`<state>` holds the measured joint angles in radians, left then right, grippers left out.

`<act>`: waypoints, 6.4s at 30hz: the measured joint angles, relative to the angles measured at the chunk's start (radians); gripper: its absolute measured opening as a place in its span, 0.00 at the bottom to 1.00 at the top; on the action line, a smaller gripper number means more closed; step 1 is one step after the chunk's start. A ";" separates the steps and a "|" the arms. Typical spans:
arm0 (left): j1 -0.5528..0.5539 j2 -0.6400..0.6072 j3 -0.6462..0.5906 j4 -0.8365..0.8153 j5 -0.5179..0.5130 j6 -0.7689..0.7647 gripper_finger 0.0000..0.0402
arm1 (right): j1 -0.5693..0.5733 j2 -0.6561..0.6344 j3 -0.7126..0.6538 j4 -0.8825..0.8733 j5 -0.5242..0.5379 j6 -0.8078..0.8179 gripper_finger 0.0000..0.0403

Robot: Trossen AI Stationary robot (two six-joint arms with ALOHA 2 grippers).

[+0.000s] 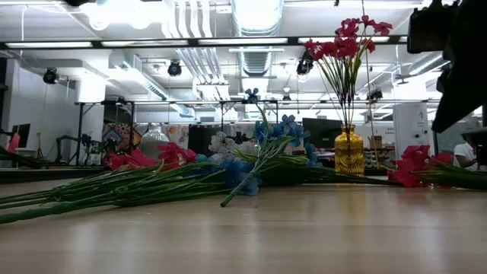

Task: Sort flowers into vase by color
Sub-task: Put the blue flowers into the transparent vase

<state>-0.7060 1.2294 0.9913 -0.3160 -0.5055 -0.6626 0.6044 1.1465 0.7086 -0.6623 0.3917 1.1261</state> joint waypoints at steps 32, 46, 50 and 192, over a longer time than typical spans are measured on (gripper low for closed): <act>0.449 -0.276 -0.289 0.397 0.126 0.697 0.00 | -0.003 0.000 0.000 0.090 0.333 -0.146 0.63; 0.722 -0.567 -0.494 0.518 0.138 0.756 0.00 | -0.055 0.000 0.025 0.197 0.637 -0.330 0.62; 0.729 -0.613 -0.462 0.496 0.096 0.858 0.00 | -0.059 0.000 0.053 0.208 0.658 -0.343 0.61; 1.145 -0.536 -0.398 -0.341 0.332 0.207 0.64 | -0.158 0.000 0.070 0.241 0.814 -0.505 0.61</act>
<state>0.4393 0.6931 0.5934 -0.6569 -0.1739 -0.4561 0.4462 1.1465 0.7784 -0.4213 1.2057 0.6208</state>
